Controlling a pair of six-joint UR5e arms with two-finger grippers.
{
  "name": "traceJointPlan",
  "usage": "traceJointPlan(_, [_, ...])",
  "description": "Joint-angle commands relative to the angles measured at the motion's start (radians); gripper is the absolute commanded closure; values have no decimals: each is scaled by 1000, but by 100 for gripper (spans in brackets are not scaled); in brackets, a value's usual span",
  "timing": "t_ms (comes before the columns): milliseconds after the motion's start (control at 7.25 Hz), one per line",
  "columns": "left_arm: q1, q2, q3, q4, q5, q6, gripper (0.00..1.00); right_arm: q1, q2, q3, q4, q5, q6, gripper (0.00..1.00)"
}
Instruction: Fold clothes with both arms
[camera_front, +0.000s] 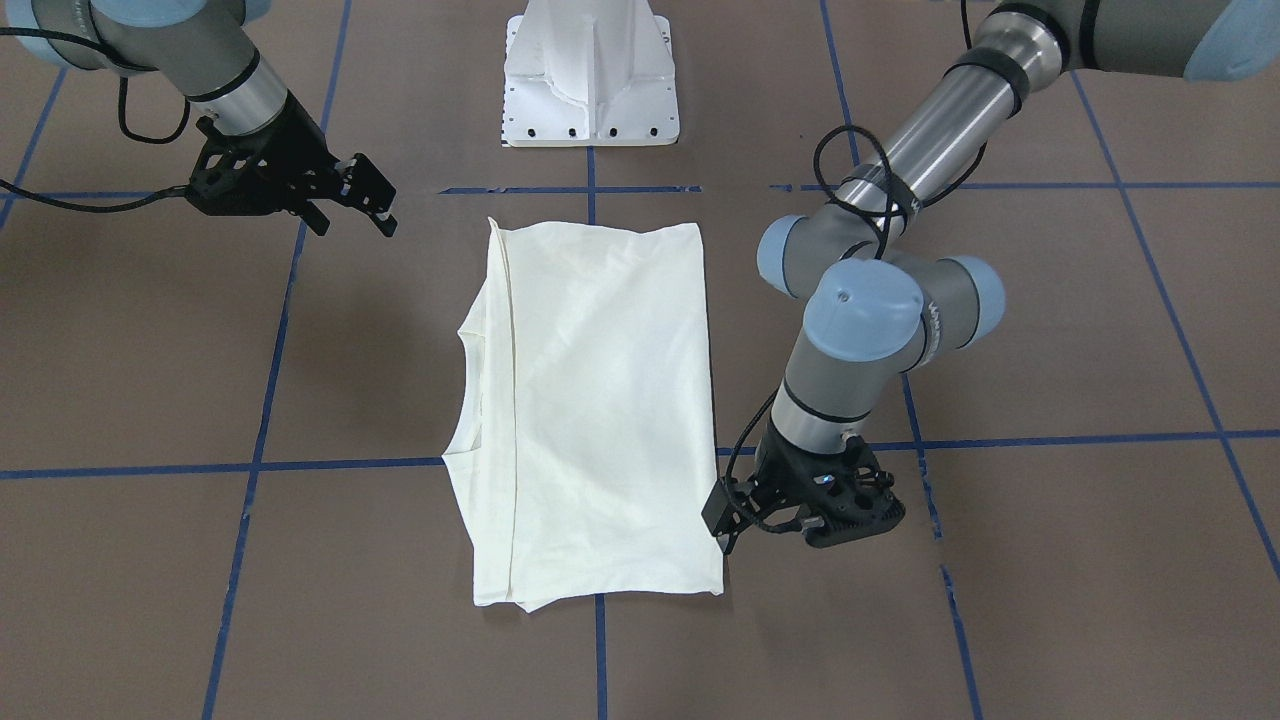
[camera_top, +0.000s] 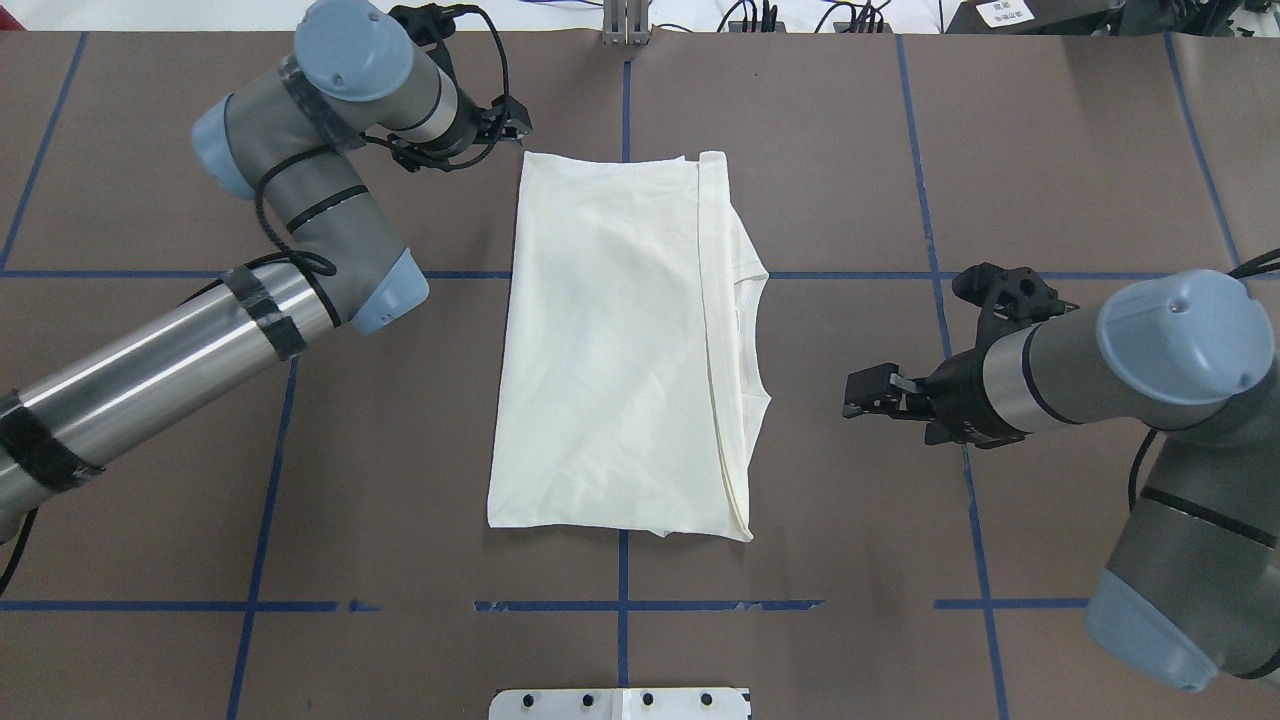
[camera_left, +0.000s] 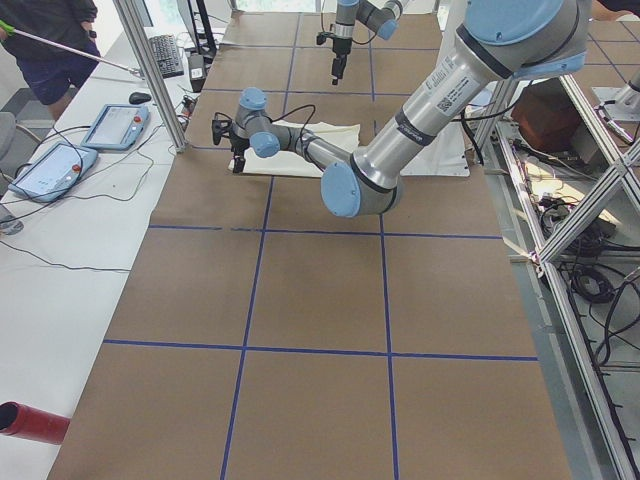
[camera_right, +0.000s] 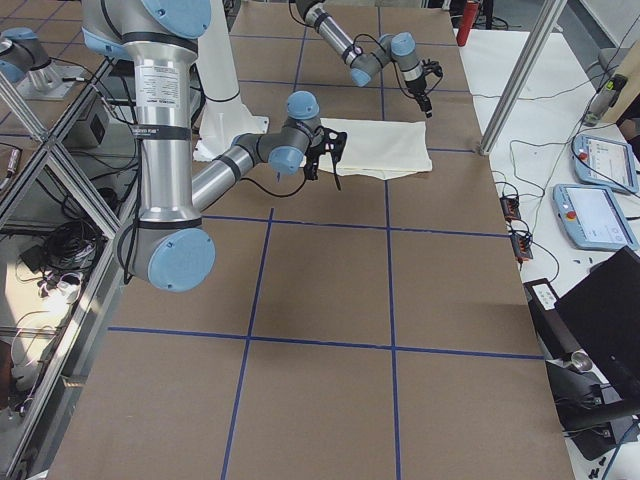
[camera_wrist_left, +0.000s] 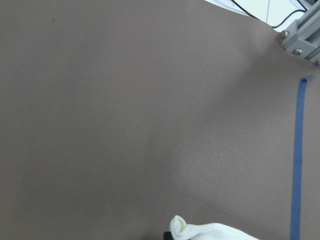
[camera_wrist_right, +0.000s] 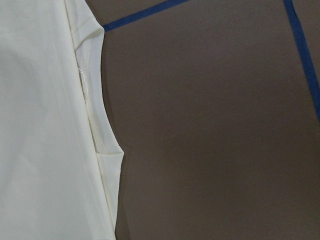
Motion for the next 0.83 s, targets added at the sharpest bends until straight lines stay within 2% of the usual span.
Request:
traceJointPlan(0, [4, 114, -302, 213, -23, 28, 0, -105, 153, -38, -184, -109, -7, 0])
traceJointPlan(276, [8, 180, -391, 217, -25, 28, 0, -204, 370, -118, -440, -218, -23, 0])
traceJointPlan(414, [10, 188, -400, 217, -26, 28, 0, -241, 436, -203, -484, -245, -55, 0])
traceJointPlan(552, [16, 190, -400, 216, -28, 28, 0, -254, 458, -263, -492, -251, -57, 0])
traceJointPlan(690, [16, 190, -402, 216, -28, 28, 0, -254, 459, -282, -495, -240, -100, 0])
